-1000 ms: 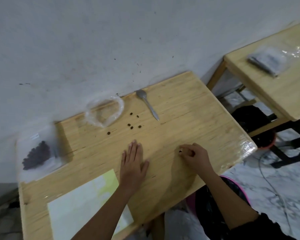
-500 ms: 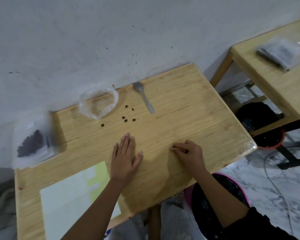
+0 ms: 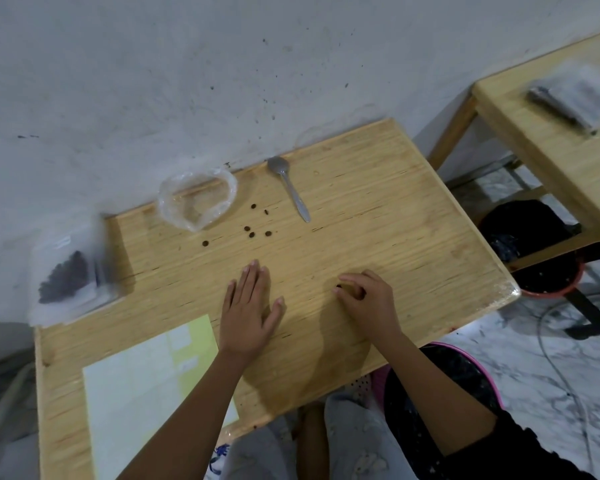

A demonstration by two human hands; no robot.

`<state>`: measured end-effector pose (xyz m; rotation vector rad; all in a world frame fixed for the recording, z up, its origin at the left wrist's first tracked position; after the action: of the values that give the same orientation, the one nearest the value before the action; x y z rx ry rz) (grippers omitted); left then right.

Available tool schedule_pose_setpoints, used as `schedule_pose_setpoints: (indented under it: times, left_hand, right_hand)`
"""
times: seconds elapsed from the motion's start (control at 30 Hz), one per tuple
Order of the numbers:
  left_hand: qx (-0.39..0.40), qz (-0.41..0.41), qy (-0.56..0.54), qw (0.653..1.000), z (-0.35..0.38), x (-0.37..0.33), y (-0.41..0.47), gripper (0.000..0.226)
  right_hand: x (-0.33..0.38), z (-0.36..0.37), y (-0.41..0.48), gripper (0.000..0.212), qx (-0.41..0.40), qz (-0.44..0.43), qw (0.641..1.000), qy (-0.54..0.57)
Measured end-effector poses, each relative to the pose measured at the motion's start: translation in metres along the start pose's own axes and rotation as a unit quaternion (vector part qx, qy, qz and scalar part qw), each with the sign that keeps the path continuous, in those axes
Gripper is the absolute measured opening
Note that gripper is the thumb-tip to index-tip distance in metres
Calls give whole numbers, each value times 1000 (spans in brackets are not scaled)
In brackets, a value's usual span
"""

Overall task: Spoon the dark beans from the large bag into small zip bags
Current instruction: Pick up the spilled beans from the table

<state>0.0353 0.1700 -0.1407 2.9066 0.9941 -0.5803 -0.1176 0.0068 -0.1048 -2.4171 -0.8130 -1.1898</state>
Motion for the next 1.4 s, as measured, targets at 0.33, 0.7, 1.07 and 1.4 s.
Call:
schedule_pose_setpoints:
  times: [0.33,0.7,1.07,1.4]
  left_hand:
    - [6,4,-3,1000,0,2,0,67]
    - [4,4,-19,1000,-1,2,2,68]
    - [-41,-81,-46,995,-23,43,17,66]
    - [-15,-116,25,993,-19,55,25,77]
  right_hand:
    - [-8,2,5,26,17,18,999,-32]
    - [-12,14,10,6,96,81,991,-37]
    - [32,50,57,28,112,176,935,288]
    - [71,102,112,27,139,-58,989,6]
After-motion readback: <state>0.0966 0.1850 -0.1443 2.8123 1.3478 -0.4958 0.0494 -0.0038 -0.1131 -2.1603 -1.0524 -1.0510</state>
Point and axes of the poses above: each hand's wrist, its own y-axis towards the middle knuckle, its own z-axis out of the palm, x = y × z, the point moved 7 cm from there along y, towards the middle knuckle
